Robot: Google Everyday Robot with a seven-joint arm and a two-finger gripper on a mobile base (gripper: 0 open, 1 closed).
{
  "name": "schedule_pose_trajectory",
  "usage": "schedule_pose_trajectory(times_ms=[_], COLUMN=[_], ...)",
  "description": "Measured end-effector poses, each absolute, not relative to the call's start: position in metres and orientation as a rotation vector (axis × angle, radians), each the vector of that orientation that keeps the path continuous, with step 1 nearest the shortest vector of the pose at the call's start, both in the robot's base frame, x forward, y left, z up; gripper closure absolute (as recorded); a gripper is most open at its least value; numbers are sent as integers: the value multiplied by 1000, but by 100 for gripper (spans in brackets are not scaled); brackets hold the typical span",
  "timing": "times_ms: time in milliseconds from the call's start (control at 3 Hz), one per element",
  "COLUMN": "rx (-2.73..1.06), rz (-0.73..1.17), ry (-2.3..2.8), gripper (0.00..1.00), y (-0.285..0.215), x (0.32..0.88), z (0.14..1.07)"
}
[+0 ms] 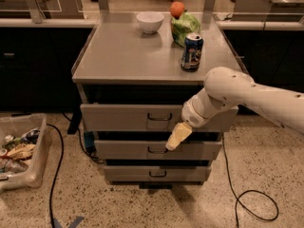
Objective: Open top drawer
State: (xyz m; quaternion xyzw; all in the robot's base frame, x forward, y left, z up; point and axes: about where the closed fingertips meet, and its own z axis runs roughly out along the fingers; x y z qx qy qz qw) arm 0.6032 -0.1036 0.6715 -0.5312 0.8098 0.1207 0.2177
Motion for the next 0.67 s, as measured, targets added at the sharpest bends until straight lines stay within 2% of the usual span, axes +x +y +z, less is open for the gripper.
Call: schedule_pose_trajectory(times_ms=[667], rx=[-1469], rz=[307], ry=[2219], gripper=[0], y=[-99], x=[609], z=[677])
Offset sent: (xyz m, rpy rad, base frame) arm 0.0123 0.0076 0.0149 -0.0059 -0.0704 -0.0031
